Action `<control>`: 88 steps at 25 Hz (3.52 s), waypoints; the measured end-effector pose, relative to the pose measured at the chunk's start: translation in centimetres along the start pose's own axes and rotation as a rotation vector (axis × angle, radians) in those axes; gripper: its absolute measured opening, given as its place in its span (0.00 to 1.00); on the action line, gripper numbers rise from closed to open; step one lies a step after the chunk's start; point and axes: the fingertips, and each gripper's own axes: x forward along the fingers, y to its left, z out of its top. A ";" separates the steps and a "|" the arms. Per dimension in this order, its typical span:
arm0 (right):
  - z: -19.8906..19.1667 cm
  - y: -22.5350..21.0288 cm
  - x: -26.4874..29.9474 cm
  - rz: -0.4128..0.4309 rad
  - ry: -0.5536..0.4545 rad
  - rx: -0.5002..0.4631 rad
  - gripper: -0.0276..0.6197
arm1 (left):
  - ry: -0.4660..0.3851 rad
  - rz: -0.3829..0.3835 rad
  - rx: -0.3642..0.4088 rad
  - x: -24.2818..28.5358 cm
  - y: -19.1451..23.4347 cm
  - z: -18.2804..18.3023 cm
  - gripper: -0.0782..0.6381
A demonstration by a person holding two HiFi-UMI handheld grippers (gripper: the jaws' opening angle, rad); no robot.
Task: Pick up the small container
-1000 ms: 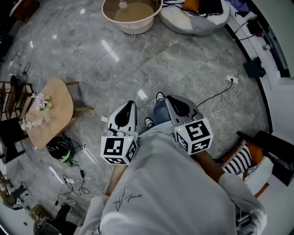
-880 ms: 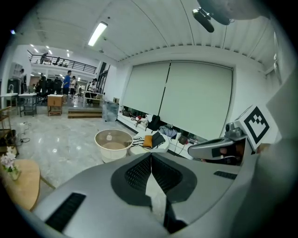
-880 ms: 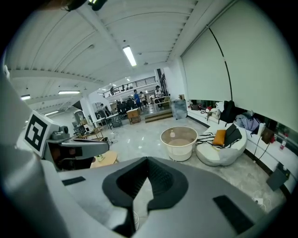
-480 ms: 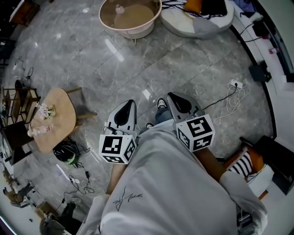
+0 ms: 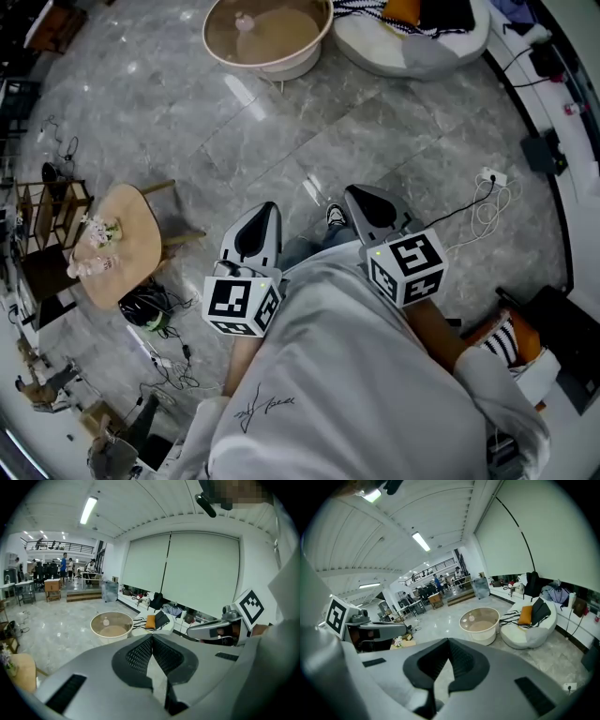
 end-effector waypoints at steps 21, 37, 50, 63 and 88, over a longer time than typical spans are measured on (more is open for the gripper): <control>4.2 -0.6 6.4 0.007 0.008 -0.050 0.07 | -0.055 -0.016 -0.001 3.8 6.0 3.7 0.13; 11.5 1.0 17.7 -0.008 0.040 -0.081 0.07 | -0.097 -0.053 -0.053 8.5 17.3 10.4 0.13; 18.7 3.2 27.7 0.005 0.030 -0.125 0.07 | -0.101 -0.085 -0.029 12.2 26.6 15.5 0.13; 22.2 3.7 33.4 -0.002 0.023 -0.137 0.07 | -0.135 -0.060 -0.055 14.3 35.0 18.3 0.13; 24.3 -1.4 38.8 0.060 0.129 -0.164 0.07 | -0.041 -0.034 -0.092 20.1 36.6 19.2 0.13</control>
